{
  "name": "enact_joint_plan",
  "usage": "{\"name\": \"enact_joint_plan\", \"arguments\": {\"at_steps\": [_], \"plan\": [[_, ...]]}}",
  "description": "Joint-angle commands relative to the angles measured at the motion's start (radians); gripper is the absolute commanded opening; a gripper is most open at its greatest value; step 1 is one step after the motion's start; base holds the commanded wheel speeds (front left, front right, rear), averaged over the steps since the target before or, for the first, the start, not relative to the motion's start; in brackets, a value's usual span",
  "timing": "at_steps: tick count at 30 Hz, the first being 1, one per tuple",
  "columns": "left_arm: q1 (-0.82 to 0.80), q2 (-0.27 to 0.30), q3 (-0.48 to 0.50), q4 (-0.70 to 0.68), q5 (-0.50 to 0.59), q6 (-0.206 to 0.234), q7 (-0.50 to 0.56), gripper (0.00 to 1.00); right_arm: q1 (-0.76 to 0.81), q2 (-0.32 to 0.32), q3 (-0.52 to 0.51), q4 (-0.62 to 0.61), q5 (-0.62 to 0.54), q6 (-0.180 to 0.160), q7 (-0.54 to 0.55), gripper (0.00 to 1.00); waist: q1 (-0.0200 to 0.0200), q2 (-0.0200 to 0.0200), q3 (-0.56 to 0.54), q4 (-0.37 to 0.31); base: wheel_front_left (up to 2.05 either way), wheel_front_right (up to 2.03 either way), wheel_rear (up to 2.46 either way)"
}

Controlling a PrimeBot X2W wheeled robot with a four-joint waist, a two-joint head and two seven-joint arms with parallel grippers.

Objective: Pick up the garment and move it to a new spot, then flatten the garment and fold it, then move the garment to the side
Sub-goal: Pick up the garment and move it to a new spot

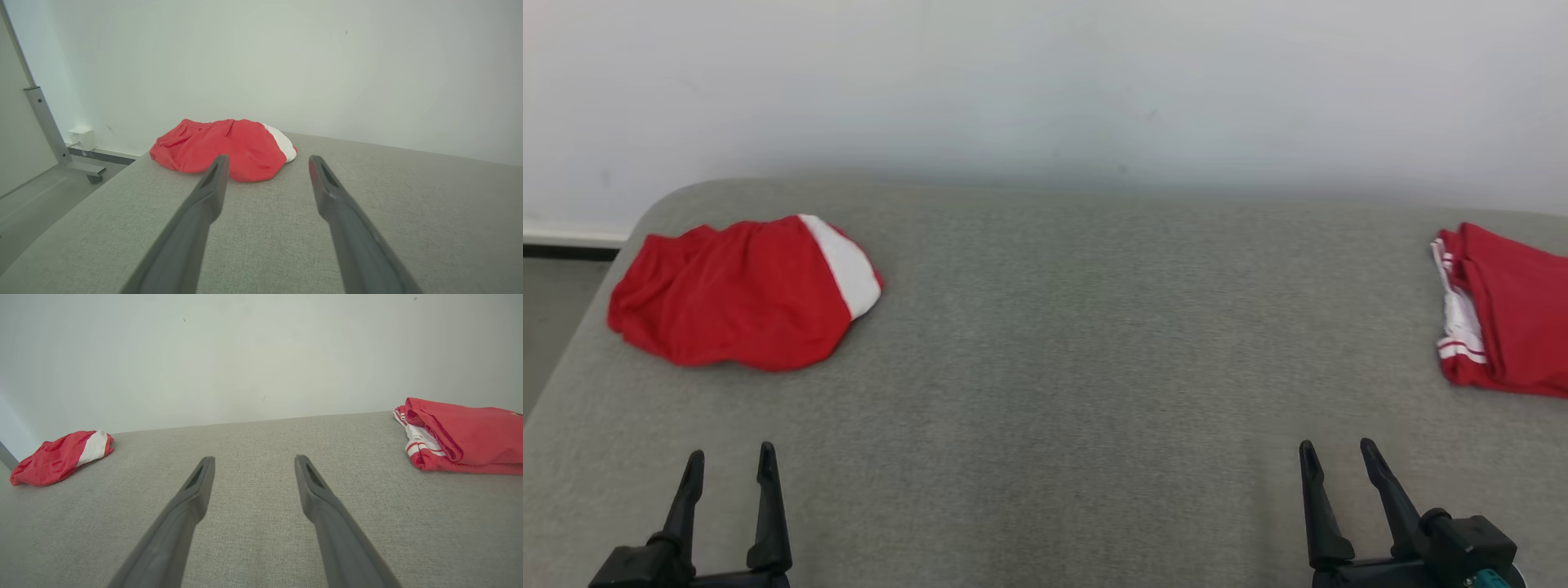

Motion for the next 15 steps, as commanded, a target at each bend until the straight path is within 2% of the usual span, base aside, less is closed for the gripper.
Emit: {"name": "enact_joint_plan", "arguments": {"at_steps": [1,7,15], "plan": [[-0.018,0.002,0.004,0.002,-0.009,0.004,-0.001,1.0,-0.01,0.005,0.001,0.002,0.002,-0.003,-0.002,1.0,0.0,0.0,0.017,0.068,0.0,0.0,0.0],[-0.034,0.004,0.011,0.014,-0.011,0.005,0.0,1.0,-0.025,0.01,0.012,0.021,0.005,-0.003,-0.003,1.0,0.0,0.0,0.032,0.17,0.0,0.0,0.0],[-0.013,0.006,0.04,0.005,-0.013,0.016,0.0,1.0,-0.048,0.012,0.029,0.034,0.002,-0.003,-0.002,1.0,0.0,0.0,0.048,0.274,0.0,0.0,0.0]]}}
